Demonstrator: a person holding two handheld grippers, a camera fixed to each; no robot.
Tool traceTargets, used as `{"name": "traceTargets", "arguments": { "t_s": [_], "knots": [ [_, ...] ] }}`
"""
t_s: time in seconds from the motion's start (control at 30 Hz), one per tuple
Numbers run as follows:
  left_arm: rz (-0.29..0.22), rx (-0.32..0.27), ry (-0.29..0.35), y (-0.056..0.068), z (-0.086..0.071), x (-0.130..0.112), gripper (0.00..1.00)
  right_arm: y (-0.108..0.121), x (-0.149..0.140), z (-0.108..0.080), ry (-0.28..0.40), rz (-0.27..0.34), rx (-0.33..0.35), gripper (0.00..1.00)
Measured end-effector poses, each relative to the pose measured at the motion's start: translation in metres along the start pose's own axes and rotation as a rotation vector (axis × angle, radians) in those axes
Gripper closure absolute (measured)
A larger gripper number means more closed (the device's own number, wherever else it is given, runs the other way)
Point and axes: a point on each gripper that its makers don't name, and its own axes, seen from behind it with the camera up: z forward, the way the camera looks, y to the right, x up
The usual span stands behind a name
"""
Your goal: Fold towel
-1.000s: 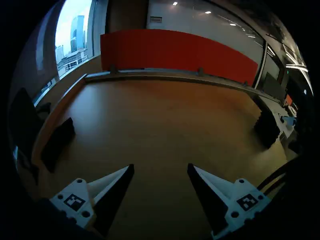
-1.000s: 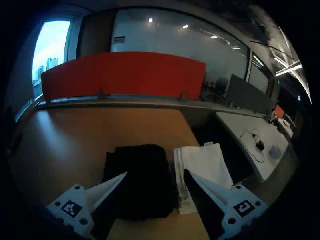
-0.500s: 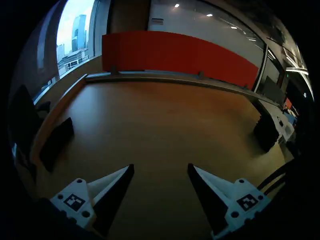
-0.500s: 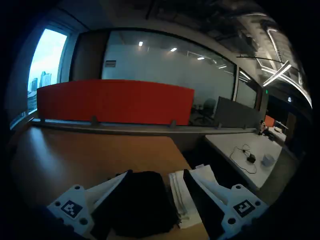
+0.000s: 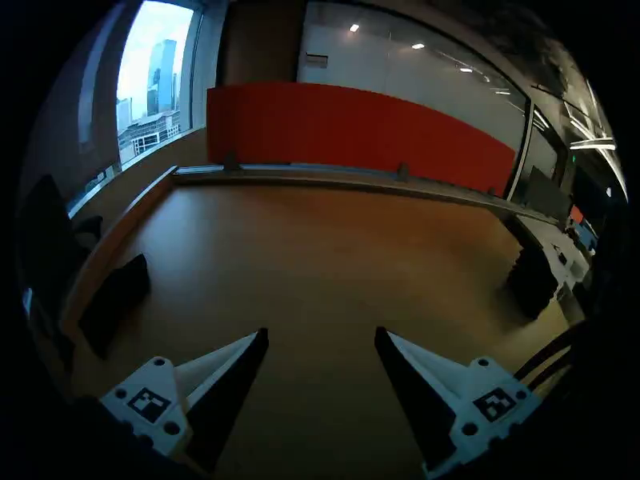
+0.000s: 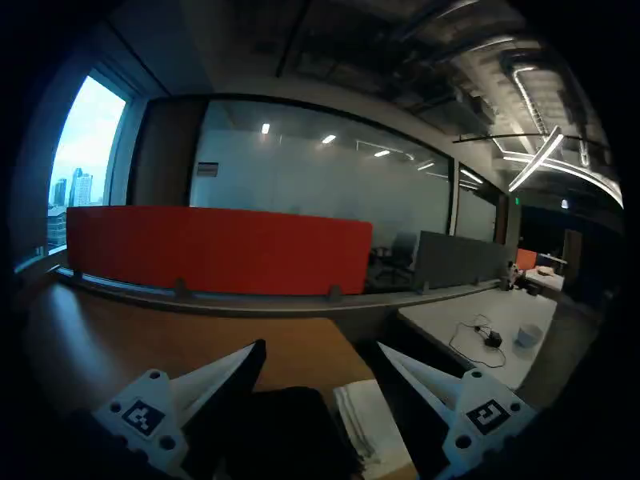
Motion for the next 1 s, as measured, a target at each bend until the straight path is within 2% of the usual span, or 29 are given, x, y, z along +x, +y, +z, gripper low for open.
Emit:
{"name": "traceTargets", "arguments": {
  "t_s": [0.3,0.5,0.6,0.8,1.0],
  "knots": [
    [-0.024,-0.009,0.179,-0.006,0.005,0.056,0.01,-0.025,0.011,-0.005,0.011,-0.006,0.049,0.03],
    [-0.004,0.011,0.335,-0.017,0.000,0.105,0.01,-0.043,0.026,-0.008,0.033,-0.002,0.087,0.03],
    [0.004,0.031,0.395,-0.023,-0.004,0.125,0.01,-0.052,0.032,-0.010,0.038,0.000,0.107,0.03],
    [0.004,0.055,0.460,-0.034,-0.008,0.150,0.01,-0.078,0.042,-0.017,0.050,0.014,0.166,0.03],
    [0.024,0.059,0.492,-0.038,-0.012,0.166,0.01,-0.108,0.056,-0.023,0.066,0.023,0.219,0.03]
  ]
}}
